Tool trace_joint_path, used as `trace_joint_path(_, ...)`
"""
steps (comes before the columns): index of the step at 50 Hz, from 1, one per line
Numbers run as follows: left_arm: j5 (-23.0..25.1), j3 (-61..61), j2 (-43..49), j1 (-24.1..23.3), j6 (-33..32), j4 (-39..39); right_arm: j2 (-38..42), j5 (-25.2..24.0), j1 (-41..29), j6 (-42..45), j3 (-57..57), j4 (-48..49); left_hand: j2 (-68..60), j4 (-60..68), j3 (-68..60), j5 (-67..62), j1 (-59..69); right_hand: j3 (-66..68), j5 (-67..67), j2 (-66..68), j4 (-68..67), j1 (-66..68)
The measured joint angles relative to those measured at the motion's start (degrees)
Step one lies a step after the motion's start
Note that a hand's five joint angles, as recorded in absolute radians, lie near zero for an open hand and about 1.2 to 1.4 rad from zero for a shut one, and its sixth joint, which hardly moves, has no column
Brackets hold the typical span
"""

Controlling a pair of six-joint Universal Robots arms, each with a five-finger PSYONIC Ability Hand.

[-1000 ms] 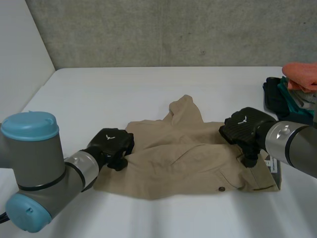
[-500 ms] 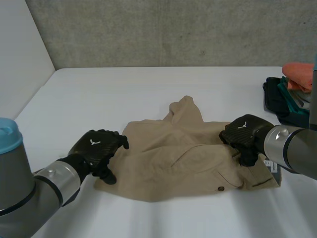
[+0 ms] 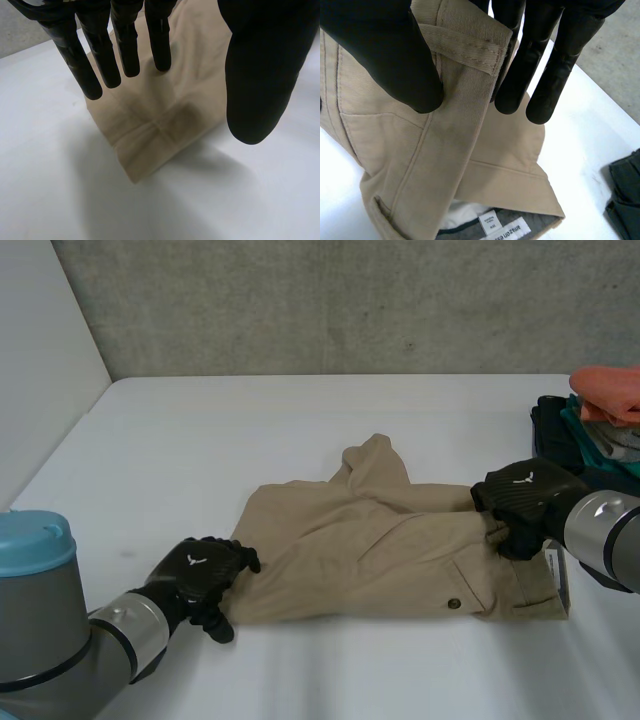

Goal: Fold the laundry.

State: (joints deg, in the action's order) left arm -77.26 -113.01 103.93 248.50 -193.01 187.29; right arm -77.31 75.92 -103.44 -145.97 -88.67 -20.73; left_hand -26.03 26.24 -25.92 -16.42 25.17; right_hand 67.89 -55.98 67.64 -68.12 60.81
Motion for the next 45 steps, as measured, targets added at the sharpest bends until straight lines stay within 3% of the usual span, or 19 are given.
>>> trace_joint_path(10, -0.15, 0.78, 2.15, -1.02, 0.01, 2.4, 0.0, 0.07, 1.39, -0.14, -2.13, 2.87, -7.91, 7.48, -7.51, -7.29, 9.5, 0.0, 0.0, 0.0, -0.01, 0.0)
trace_joint_path(11, -0.18, 1.03, 2.69, -1.26, 0.01, 3.2, 0.02, 0.07, 1.42, -0.15, -2.27, 3.07, -14.67, 14.63, -14.73, -14.3, 17.42, 0.0, 0.0, 0.0, -0.01, 0.0)
trace_joint_path(12, -0.25, 1.25, 3.19, -1.47, 0.0, 3.94, 0.04, 0.08, 1.46, -0.16, -2.5, 3.39, -30.46, 30.2, -30.34, -29.71, 33.94, 0.0, 0.0, 0.0, -0.01, 0.0)
trace_joint_path(15, -0.55, 1.94, 4.32, -2.02, -0.23, 5.81, 0.05, 0.07, 1.54, 0.1, -3.06, 4.03, -41.56, 41.25, -41.3, -39.71, 40.85, 0.0, 0.0, 0.0, -0.01, 0.0)
trace_joint_path(21, -1.45, 3.33, 4.84, -2.75, -1.85, 6.7, -0.11, 0.06, 1.51, 1.54, -3.43, 3.59, -42.45, 42.33, -42.1, -39.76, 40.85, 0.0, 0.0, 0.0, -0.01, 0.0)
trace_joint_path(28, -3.85, 9.24, 4.39, -4.93, -12.96, 2.27, -1.96, 1.48, 1.02, 18.14, -2.23, -3.57, -42.5, 42.35, -42.17, -39.77, 40.85, 0.0, 0.0, 0.0, -0.01, 0.0)
trace_joint_path(35, -5.1, 18.68, 9.76, -5.28, -17.57, 3.19, 1.37, 4.38, 0.01, 19.55, 4.73, -2.43, -42.59, 42.37, -42.34, -39.76, 40.85, 0.0, 0.0, 0.0, -0.04, 0.0)
trace_joint_path(41, -8.39, 38.14, 16.9, -4.94, -18.39, 10.77, 9.53, 9.7, -3.77, 13.61, 21.05, 8.82, -42.61, 42.39, -42.38, -39.76, 40.85, 0.0, 0.0, 0.0, -0.05, 0.0)
trace_joint_path(44, -9.08, 45.28, 17.75, -4.77, -18.16, 17.11, 11.53, 10.46, -5.2, 12.36, 25.92, 18.46, -42.62, 42.44, -42.39, -39.77, 40.85, 0.0, 0.0, 0.0, -0.05, 0.0)
trace_joint_path(45, -9.34, 48.61, 17.88, -4.68, -18.04, 21.18, 12.29, 10.78, -5.87, 11.86, 28.04, 25.9, -42.62, 42.57, -42.39, -39.76, 40.85, 0.0, 0.0, 0.0, -0.05, 0.0)
